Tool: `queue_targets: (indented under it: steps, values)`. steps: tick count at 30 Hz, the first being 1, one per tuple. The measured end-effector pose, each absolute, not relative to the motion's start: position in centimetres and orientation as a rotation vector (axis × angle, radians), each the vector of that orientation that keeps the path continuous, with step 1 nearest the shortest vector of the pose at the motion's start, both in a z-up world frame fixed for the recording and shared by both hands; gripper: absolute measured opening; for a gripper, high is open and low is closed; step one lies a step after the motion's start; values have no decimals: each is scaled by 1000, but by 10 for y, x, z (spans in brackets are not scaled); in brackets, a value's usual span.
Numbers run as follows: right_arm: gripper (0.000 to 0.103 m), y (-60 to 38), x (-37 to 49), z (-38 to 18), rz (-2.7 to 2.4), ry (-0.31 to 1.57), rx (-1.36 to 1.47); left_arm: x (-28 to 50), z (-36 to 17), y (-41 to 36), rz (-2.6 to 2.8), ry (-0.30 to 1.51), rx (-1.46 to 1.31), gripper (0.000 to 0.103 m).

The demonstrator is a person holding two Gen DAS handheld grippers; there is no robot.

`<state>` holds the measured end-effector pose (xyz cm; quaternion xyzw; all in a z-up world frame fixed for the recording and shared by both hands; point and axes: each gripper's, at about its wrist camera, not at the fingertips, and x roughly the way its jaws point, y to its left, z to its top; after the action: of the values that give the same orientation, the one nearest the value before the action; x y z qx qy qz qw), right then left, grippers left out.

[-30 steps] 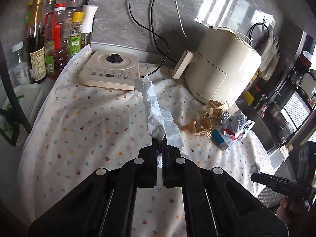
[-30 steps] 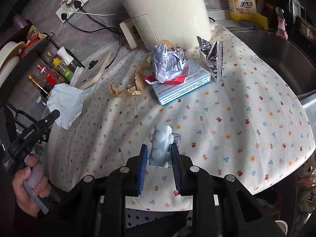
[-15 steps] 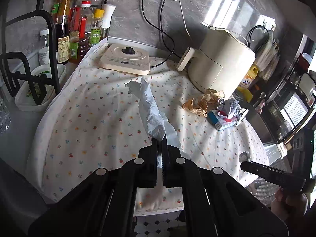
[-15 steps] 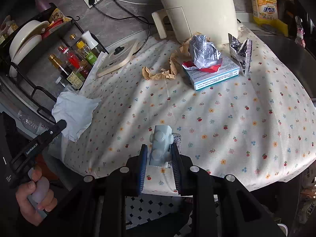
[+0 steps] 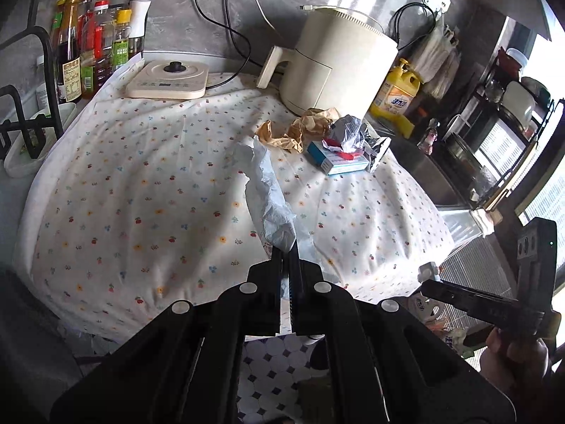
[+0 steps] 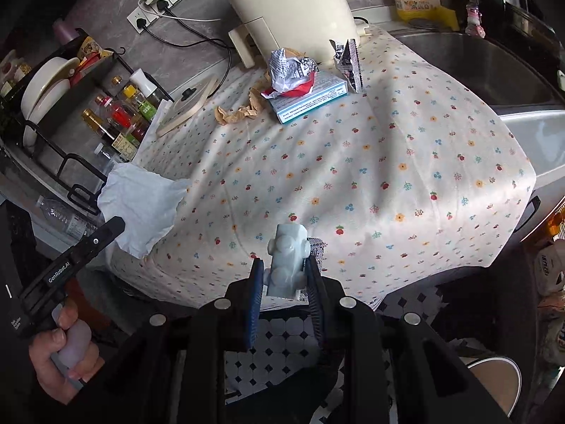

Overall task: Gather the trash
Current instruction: 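Lift the tissue with the left tool while the right tool holds the blister pack, then carry the tissue in the left tool while the right tool carries the blister pack to the bucket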

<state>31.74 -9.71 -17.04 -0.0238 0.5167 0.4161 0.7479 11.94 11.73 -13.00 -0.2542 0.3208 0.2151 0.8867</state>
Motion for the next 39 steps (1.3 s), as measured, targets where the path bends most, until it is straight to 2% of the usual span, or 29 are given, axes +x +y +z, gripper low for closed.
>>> queue_targets:
  steps: [15, 30, 32, 34, 35, 39]
  values:
    - [24, -245, 307, -227, 684, 1224, 55, 151, -159, 5, 258, 800, -456, 4]
    - [25, -379, 291, -259, 399, 1260, 171, 199, -200, -108, -26, 923, -388, 4]
    - [27, -391, 289, -263, 360, 1268, 167, 205, -204, -123, -66, 941, -369, 4]
    - [41, -405, 287, -264, 332, 1266, 196, 210, -208, -138, -104, 956, -351, 4]
    - [52, -412, 285, -263, 313, 1252, 208, 212, -209, -146, -122, 963, -344, 4]
    - [54, -437, 279, -259, 264, 1234, 240, 222, -216, -174, -194, 992, -320, 4]
